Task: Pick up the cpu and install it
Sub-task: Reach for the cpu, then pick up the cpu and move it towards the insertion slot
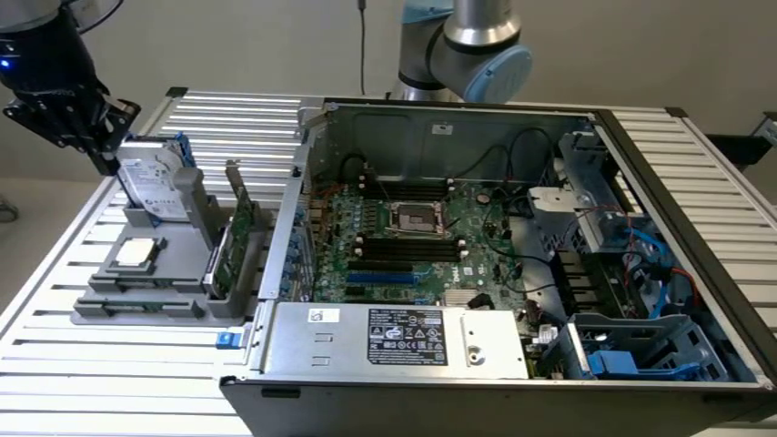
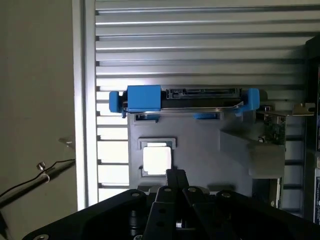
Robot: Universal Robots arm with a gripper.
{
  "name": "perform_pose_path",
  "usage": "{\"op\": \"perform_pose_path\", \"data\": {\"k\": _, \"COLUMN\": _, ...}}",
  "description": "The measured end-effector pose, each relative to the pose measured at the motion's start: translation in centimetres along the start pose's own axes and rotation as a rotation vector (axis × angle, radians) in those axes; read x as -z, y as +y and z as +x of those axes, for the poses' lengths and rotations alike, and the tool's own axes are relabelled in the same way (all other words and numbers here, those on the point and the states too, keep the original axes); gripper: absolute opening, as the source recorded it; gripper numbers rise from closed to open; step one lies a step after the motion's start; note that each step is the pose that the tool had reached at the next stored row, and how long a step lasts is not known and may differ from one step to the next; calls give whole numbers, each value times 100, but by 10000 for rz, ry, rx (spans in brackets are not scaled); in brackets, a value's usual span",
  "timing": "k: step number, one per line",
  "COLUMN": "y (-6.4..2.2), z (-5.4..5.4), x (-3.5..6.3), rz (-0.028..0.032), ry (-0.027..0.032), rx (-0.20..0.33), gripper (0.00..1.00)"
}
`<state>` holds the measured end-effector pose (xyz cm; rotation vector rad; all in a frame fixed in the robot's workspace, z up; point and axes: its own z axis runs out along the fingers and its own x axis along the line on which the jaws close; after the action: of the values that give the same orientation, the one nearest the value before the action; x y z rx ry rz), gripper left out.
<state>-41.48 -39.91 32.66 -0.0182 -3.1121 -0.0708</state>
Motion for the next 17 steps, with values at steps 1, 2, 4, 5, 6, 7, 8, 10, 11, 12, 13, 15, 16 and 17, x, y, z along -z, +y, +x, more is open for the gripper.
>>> {"op": "perform_pose_path", "data": {"k": 1, "y": -1, "z": 22, "x": -19, "rz": 1, "ry": 1, "rx": 24, "gripper": 11}}
{"op": "perform_pose_path", "data": {"k": 2, "y": -2, "z": 48, "x": -39, "rz": 2, "ry": 3, "rx": 48, "gripper": 11}}
{"op": "perform_pose_path", "data": {"k": 4, "y": -5, "z": 109, "x": -74, "rz": 2, "ry": 5, "rx": 80, "gripper": 11}}
{"op": "perform_pose_path", "data": {"k": 5, "y": -5, "z": 127, "x": -77, "rz": 10, "ry": 17, "rx": 93, "gripper": 11}}
{"op": "perform_pose_path", "data": {"k": 6, "y": -5, "z": 127, "x": -78, "rz": 10, "ry": 16, "rx": 95, "gripper": 11}}
{"op": "perform_pose_path", "data": {"k": 7, "y": -5, "z": 127, "x": -77, "rz": 10, "ry": 16, "rx": 95, "gripper": 11}}
{"op": "perform_pose_path", "data": {"k": 8, "y": -5, "z": 127, "x": -77, "rz": 10, "ry": 17, "rx": 95, "gripper": 11}}
{"op": "perform_pose_path", "data": {"k": 10, "y": -5, "z": 128, "x": -77, "rz": 11, "ry": 17, "rx": 94, "gripper": 11}}
{"op": "perform_pose_path", "data": {"k": 11, "y": -5, "z": 128, "x": -77, "rz": 11, "ry": 17, "rx": 95, "gripper": 11}}
{"op": "perform_pose_path", "data": {"k": 12, "y": -5, "z": 128, "x": -77, "rz": 10, "ry": 17, "rx": 94, "gripper": 11}}
{"op": "perform_pose_path", "data": {"k": 13, "y": -5, "z": 128, "x": -77, "rz": 11, "ry": 17, "rx": 94, "gripper": 11}}
{"op": "perform_pose_path", "data": {"k": 15, "y": -5, "z": 128, "x": -77, "rz": 10, "ry": 17, "rx": 94, "gripper": 11}}
{"op": "perform_pose_path", "data": {"k": 16, "y": -5, "z": 128, "x": -77, "rz": 11, "ry": 17, "rx": 94, "gripper": 11}}
{"op": "perform_pose_path", "data": {"k": 17, "y": -5, "z": 128, "x": -77, "rz": 10, "ry": 17, "rx": 94, "gripper": 11}}
